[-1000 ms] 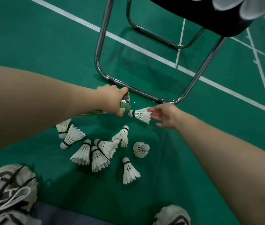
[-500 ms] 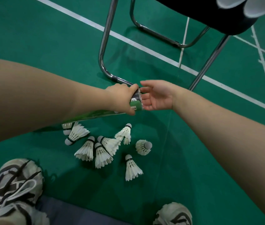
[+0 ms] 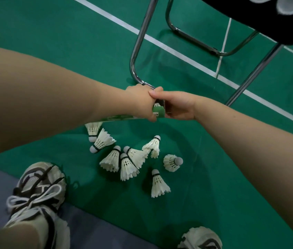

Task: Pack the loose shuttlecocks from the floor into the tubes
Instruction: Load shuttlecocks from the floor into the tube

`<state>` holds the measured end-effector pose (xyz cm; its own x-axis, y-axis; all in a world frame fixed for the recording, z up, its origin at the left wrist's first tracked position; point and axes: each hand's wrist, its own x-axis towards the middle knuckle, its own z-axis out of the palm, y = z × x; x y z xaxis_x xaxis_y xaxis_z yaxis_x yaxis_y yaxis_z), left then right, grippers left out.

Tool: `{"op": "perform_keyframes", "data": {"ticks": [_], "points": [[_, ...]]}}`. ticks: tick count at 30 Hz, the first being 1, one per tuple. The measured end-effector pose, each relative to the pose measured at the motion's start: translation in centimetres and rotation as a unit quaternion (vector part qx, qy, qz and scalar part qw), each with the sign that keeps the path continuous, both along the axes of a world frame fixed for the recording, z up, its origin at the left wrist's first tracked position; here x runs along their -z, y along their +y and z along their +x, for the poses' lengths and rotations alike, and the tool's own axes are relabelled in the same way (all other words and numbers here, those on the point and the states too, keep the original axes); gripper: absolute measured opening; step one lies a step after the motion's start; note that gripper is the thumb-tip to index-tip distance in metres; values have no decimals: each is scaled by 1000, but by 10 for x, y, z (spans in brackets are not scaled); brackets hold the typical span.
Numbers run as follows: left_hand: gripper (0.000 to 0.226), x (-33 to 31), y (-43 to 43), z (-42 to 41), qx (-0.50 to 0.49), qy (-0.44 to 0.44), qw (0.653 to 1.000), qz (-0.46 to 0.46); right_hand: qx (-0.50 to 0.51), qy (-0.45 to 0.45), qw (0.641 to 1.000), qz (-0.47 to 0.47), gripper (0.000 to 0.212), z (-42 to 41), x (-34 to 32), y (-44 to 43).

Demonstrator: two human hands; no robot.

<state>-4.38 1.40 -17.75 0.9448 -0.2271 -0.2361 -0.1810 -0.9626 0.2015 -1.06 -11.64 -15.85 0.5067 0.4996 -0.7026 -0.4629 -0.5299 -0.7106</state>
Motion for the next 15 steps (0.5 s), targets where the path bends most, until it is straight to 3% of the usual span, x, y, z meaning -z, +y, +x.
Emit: {"op": "perform_keyframes", "data": {"ticks": [4, 7, 10, 13, 15], "points": [[64, -3, 19, 3, -7, -2, 1000, 12, 136, -178, 964, -146, 39, 13, 8, 13], [64, 0, 30, -1, -2, 5, 1000, 18, 142, -184, 944, -234, 31, 16, 24, 3], [69, 3, 35, -5, 8, 9, 1000, 27, -39, -167, 921, -349, 17, 1, 46, -8], [74, 3, 38, -8, 17, 12, 999, 31, -296, -266, 797, -454, 30, -18, 64, -12], [74, 3, 40, -9, 18, 12, 999, 27, -357, -288, 764, -455, 46, -36, 78, -10]]}}
